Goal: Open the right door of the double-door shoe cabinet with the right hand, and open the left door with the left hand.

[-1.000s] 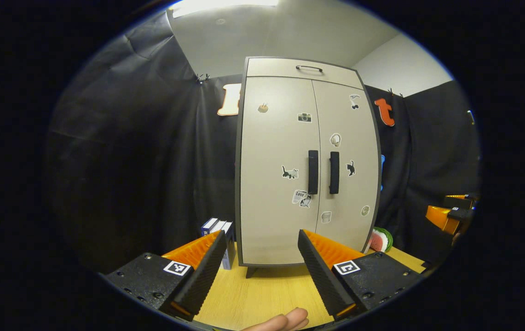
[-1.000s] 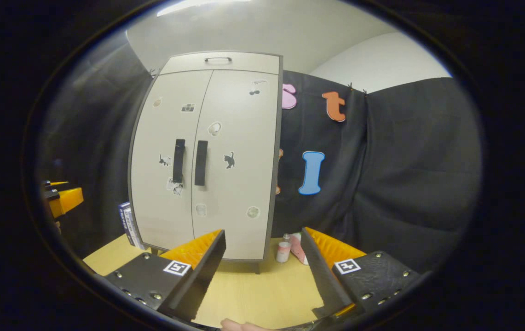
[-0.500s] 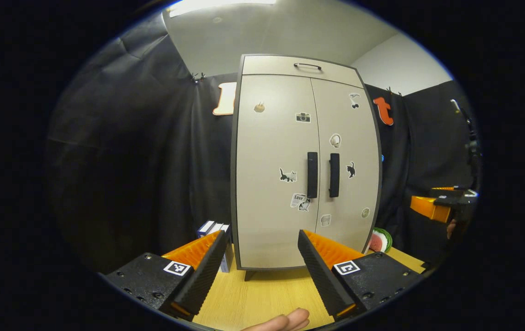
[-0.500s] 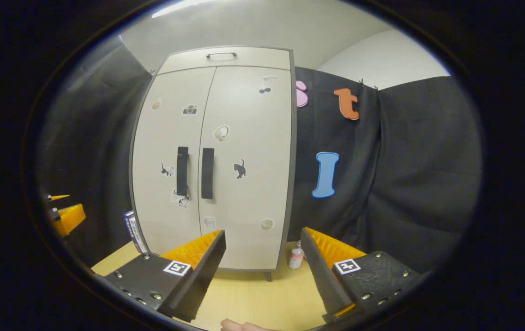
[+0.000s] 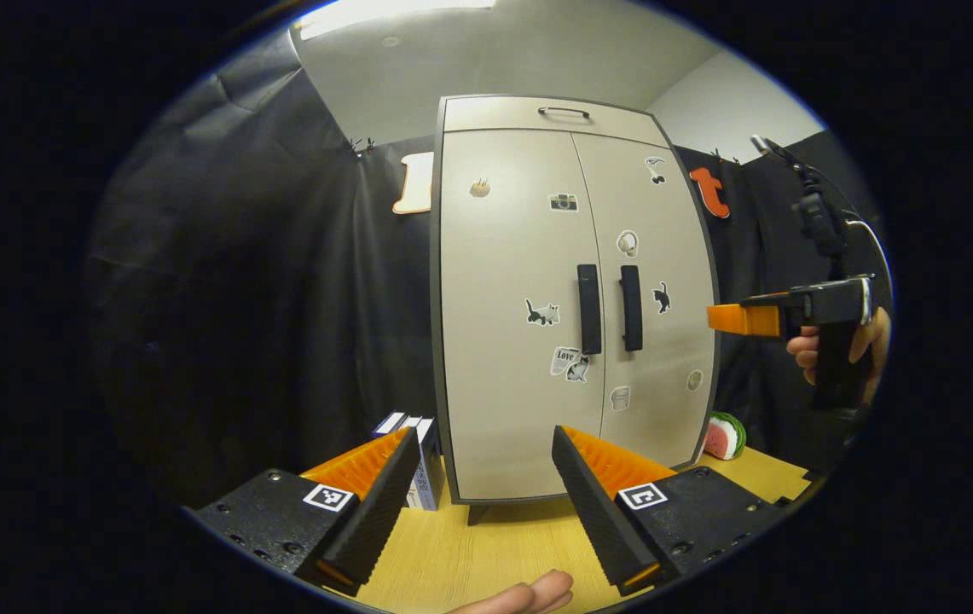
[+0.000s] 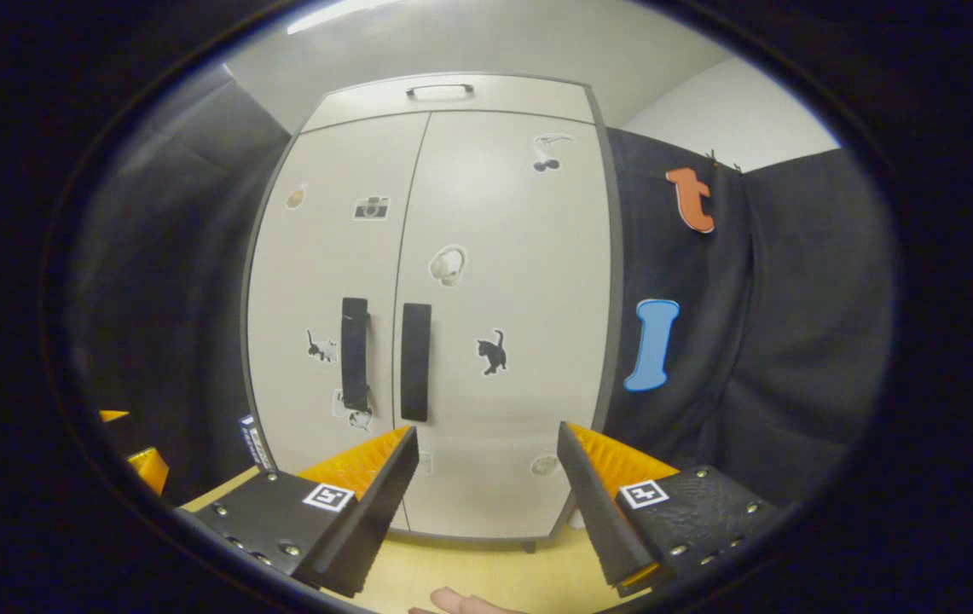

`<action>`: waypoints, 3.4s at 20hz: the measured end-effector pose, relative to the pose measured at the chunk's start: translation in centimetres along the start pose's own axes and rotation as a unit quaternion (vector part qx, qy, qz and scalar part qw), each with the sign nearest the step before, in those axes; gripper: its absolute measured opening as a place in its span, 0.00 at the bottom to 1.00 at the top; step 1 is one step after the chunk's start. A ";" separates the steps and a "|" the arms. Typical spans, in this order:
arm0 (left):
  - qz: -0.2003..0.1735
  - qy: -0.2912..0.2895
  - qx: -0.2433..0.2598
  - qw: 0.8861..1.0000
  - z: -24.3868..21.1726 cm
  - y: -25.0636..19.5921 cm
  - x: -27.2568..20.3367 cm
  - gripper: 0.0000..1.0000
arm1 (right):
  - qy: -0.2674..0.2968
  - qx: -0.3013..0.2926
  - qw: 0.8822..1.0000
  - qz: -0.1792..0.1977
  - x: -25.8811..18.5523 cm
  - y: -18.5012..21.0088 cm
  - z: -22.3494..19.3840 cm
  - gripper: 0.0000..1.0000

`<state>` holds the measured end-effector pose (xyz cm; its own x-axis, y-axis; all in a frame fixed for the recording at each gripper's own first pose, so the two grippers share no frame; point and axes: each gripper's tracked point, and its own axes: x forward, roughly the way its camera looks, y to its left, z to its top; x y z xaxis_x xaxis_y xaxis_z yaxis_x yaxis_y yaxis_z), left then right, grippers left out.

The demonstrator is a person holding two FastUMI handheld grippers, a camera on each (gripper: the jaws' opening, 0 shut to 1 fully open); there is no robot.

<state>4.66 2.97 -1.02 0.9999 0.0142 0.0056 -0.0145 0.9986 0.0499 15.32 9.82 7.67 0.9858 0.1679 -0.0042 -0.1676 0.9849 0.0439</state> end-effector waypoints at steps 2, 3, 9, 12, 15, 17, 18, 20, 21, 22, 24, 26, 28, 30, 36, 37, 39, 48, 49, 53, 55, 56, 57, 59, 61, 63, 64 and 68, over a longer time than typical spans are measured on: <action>-0.001 0.007 -0.008 1.000 -0.8 0.1 0.3 0.96 | 0.009 0.009 1.000 0.018 2.3 1.8 -0.3 0.98; 0.002 0.006 -0.010 1.000 -1.0 0.3 0.5 0.97 | 0.020 0.017 0.999 0.033 3.5 2.9 -0.5 0.98; -0.005 0.017 -0.023 1.000 -2.3 0.0 1.3 0.97 | 0.008 0.025 0.998 0.057 9.8 5.7 1.0 0.98; 0.002 0.010 -0.025 1.000 -2.1 1.4 1.0 0.96 | 0.019 0.030 0.998 0.059 11.9 6.5 0.4 0.94; 0.017 0.008 -0.029 0.999 -2.2 2.9 0.9 0.97 | 0.017 0.034 0.998 0.045 13.5 6.4 0.4 0.94; 0.011 0.010 -0.033 0.999 -2.4 2.8 0.8 0.98 | 0.015 0.030 0.999 0.028 14.0 6.0 0.4 0.89; 0.007 0.011 -0.034 0.999 -2.5 2.6 0.7 0.97 | 0.019 0.019 0.999 0.021 14.4 6.0 0.2 0.87; -0.002 0.010 -0.030 0.999 -2.6 2.1 0.5 0.97 | 0.017 0.013 1.000 0.011 14.4 6.1 0.1 0.84; -0.008 0.010 -0.026 1.000 -2.7 1.9 0.5 0.97 | 0.013 0.016 1.000 0.010 14.1 6.0 0.4 0.84; -0.011 0.009 -0.023 1.000 -2.7 1.7 0.4 0.97 | 0.015 0.018 1.000 0.011 14.3 6.1 0.2 0.81; -0.009 0.012 -0.025 1.000 -3.0 1.8 0.3 0.97 | 0.010 0.027 0.999 0.012 14.3 6.0 0.2 0.81; -0.003 0.017 -0.030 0.999 -3.3 2.2 0.2 0.97 | 0.005 0.030 0.999 0.010 14.3 6.1 0.2 0.78; 0.006 0.020 -0.032 0.999 -3.6 3.0 0.1 0.98 | 0.006 0.032 0.999 0.012 14.1 6.5 0.2 0.72; 0.015 0.022 -0.032 0.999 -3.7 3.8 0.1 0.98 | 0.009 0.038 0.999 0.029 14.6 8.0 -0.1 0.54; 0.032 0.024 -0.031 0.999 -3.6 5.1 -0.8 0.98 | 0.016 0.041 0.998 0.041 13.9 8.0 0.0 0.24; 0.032 0.024 -0.027 0.999 -3.6 5.0 -0.9 0.98 | 0.013 0.034 0.999 0.041 13.7 8.0 0.1 0.23; 0.032 0.026 -0.023 0.999 -3.7 4.8 -1.0 0.98 | 0.017 0.039 0.998 0.041 13.5 8.0 0.1 0.24; 0.038 0.036 -0.018 0.998 -3.9 4.0 -1.7 0.98 | 0.009 0.045 0.996 0.079 12.0 7.8 0.3 0.13; 0.037 0.035 -0.017 0.999 -3.8 3.9 -1.7 0.98 | 0.006 0.044 0.995 0.088 11.7 7.7 0.4 0.13; 0.038 0.029 -0.013 0.999 -3.5 3.2 -2.0 0.97 | 0.007 0.048 0.991 0.125 10.7 7.5 0.7 0.13; 0.039 0.027 -0.008 0.999 -3.2 2.6 -2.2 0.98 | 0.008 0.039 0.991 0.131 10.4 7.2 0.6 0.13; 0.036 0.026 -0.010 0.999 -3.0 2.1 -2.3 0.97 | 0.009 0.039 0.990 0.134 10.2 7.0 0.5 0.13; 0.032 0.025 -0.011 0.999 -3.0 1.6 -2.4 0.97 | 0.010 0.040 0.990 0.138 10.0 7.0 0.6 0.13; 0.028 0.022 -0.006 0.999 -2.7 1.0 -2.7 0.97 | 0.010 0.043 0.987 0.154 9.6 6.8 0.6 0.13; 0.025 0.015 -0.004 1.000 -2.3 0.2 -2.7 0.97 | 0.011 0.048 0.985 0.166 9.1 6.4 0.6 0.13; 0.018 0.016 -0.012 1.000 -2.2 -0.8 -2.7 0.97 | 0.012 0.045 0.984 0.174 8.6 6.2 0.7 0.13; 0.015 0.017 -0.016 1.000 -2.2 -1.2 -2.5 0.97 | 0.010 0.044 0.983 0.177 8.5 6.0 0.6 0.13; 0.011 0.020 -0.011 1.000 -2.2 -2.6 -2.0 0.98 | 0.005 0.050 0.981 0.189 7.7 5.1 0.7 0.13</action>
<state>2.70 0.45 -3.40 0.9987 0.0378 -0.0344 -0.0369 0.9989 0.0274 22.05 16.15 8.55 0.8531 0.5212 0.0224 -0.5187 0.8429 0.1427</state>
